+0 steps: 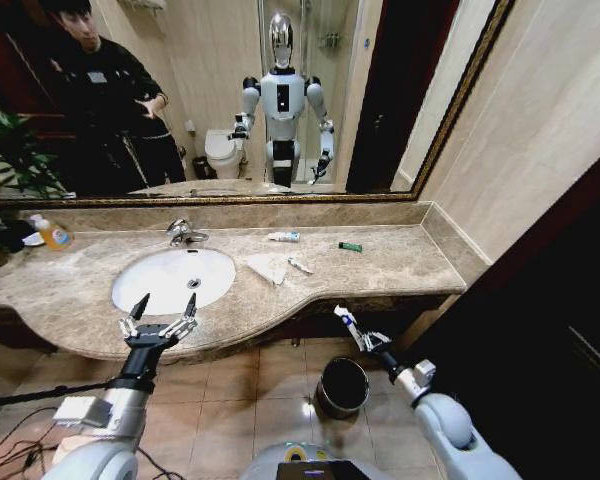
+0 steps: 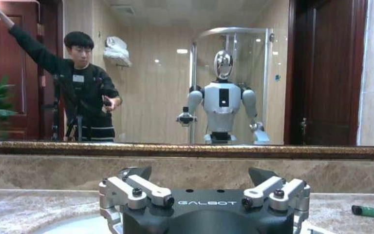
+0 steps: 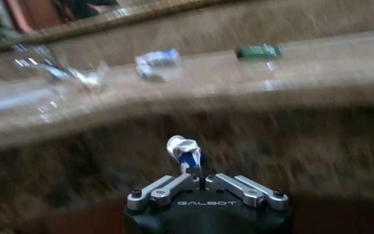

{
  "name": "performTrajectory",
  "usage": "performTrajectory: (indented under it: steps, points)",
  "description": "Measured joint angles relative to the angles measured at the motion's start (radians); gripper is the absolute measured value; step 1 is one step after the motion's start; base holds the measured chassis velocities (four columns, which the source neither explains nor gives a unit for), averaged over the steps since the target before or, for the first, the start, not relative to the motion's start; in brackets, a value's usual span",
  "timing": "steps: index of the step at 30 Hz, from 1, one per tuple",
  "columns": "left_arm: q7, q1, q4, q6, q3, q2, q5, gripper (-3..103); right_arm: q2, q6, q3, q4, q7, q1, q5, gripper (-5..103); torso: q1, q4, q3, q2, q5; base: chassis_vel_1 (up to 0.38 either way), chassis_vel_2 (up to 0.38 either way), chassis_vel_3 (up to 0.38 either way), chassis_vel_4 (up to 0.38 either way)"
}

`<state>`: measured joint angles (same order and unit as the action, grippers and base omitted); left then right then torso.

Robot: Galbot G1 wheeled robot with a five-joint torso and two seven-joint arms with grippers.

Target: Pick up the trash from the sink and place it in the trash bin.

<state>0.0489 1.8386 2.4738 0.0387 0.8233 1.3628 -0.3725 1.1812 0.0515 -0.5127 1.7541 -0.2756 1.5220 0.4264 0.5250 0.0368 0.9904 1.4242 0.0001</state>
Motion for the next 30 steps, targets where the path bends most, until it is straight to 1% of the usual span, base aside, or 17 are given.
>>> performTrajectory:
  steps: [1,3,4,5,7,8,10,12,13,14,16,18,20,27,30]
  points:
    - [0.0,0.0,0.0,0.0,0.0,0.0,0.0,100,0.0,0.0,0.0,0.0,0.0,0.0,0.0,0,0.0,0.0,0.0,0.0,0.0,0.0,0.0,0.0,0.0]
    - [0.0,0.0,0.0,0.0,0.0,0.0,0.0,100,0.02,0.063,0.005,-0.122,0.008,-0.03,-0.032,0,0.0,0.0001,0.0,0.0,0.0,0.0,0.0,0.0,0.0]
    - [0.0,0.0,0.0,0.0,0.0,0.0,0.0,100,0.025,0.077,0.007,-0.163,0.01,-0.039,-0.038,0,0.0,0.0,0.0,0.0,0.0001,0.0,0.0,0.0,0.0]
    - [0.0,0.0,0.0,0.0,0.0,0.0,0.0,100,0.025,0.077,0.007,-0.163,0.01,-0.039,-0.038,0,0.0,0.0,0.0,0.0,0.0001,0.0,0.0,0.0,0.0]
    - [0.0,0.0,0.0,0.0,0.0,0.0,0.0,100,0.031,0.102,0.016,-0.256,0.017,-0.058,-0.049,0,0.0,0.0,0.0,0.0,-0.0003,0.0,0.0,0.0,0.0]
    - [0.0,0.0,0.0,0.0,0.0,0.0,0.0,100,0.031,0.102,0.016,-0.256,0.017,-0.058,-0.049,0,0.0,0.0,0.0,0.0,-0.0003,0.0,0.0,0.0,0.0]
    - [0.0,0.0,0.0,0.0,0.0,0.0,0.0,100,0.044,0.129,0.02,-0.35,0.017,-0.086,-0.08,0,0.0,0.0,0.0,0.0,0.0,0.0,0.0,0.0,0.0]
    - [0.0,0.0,0.0,0.0,0.0,0.0,0.0,100,0.052,0.14,0.022,-0.402,0.018,-0.104,-0.101,0,0.0,0.0,0.0,0.0,-0.0001,0.0,0.0,0.0,0.0]
    - [0.0,0.0,0.0,0.0,0.0,0.0,0.0,100,0.052,0.14,0.022,-0.402,0.018,-0.104,-0.101,0,0.0,0.0,0.0,0.0,-0.0001,0.0,0.0,0.0,0.0]
    - [0.0,0.0,0.0,0.0,0.0,0.0,0.0,100,0.063,0.148,0.025,-0.456,0.02,-0.122,-0.127,0,0.0,0.0001,0.0,0.0,-0.0001,0.0,0.0,0.0,0.0]
    - [0.0,0.0,0.0,0.0,0.0,0.0,0.0,100,0.079,0.151,0.027,-0.506,0.022,-0.142,-0.142,0,0.0,0.0,0.0,0.0,-0.0001,0.0,0.0,0.0,0.0]
    - [0.0,0.0,0.0,0.0,0.0,0.0,0.0,100,0.083,0.152,0.028,-0.519,0.023,-0.147,-0.144,0,0.0,0.0,0.0,0.0,-0.0001,0.0,0.0,0.0,0.0]
    - [0.0,0.0,0.0,0.0,0.0,0.0,0.0,100,0.11,0.152,0.03,-0.582,0.026,-0.179,-0.16,0,0.0,0.0,0.0,0.0,0.0,0.0,0.0,0.0,0.0]
    - [0.0,0.0,0.0,0.0,0.0,0.0,0.0,100,0.156,0.143,0.026,-0.669,0.032,-0.232,-0.164,0,0.0,0.0,0.0,0.0,-0.0002,0.0,0.0,0.0,0.0]
    - [0.0,0.0,0.0,0.0,0.0,0.0,0.0,100,0.162,0.143,0.025,-0.682,0.035,-0.241,-0.164,0,0.0,0.0001,0.0,0.0,0.0001,0.0,0.0,0.0,0.0]
